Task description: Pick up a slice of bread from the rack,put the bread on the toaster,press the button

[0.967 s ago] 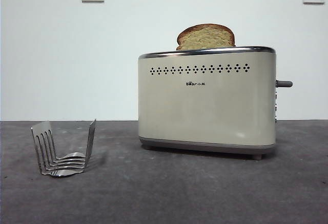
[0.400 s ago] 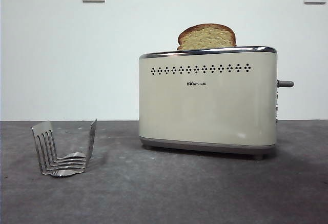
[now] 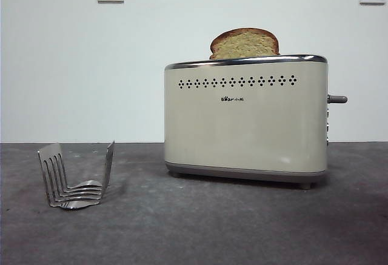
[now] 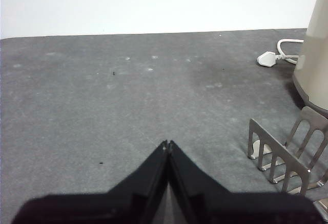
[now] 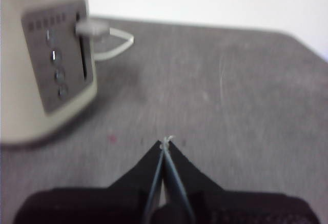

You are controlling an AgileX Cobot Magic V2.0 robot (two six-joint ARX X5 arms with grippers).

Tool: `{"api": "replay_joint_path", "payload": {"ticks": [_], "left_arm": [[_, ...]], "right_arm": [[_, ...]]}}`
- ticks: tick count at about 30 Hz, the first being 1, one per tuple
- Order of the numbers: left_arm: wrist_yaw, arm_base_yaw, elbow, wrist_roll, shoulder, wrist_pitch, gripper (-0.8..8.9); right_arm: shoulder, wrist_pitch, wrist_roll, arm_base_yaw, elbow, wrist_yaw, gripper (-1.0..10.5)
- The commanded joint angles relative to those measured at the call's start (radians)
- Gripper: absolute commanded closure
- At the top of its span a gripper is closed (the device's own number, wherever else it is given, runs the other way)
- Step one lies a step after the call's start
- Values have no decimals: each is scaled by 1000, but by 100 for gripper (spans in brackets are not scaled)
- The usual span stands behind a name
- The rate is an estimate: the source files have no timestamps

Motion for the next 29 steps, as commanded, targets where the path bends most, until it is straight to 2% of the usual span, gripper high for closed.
{"api": "replay_joint_path", "payload": {"ticks": [1, 4, 29], "left_arm": [[-2, 3, -10, -9, 0, 6, 817], [-2, 3, -10, -9, 0, 5, 818], [-2, 3, -10, -9, 44, 6, 817]], "right_arm": [[-30, -16, 0, 0, -9, 5, 946], [-79, -9, 6, 1, -9, 4, 946], [-72, -21, 6, 0, -8, 20, 946]]}}
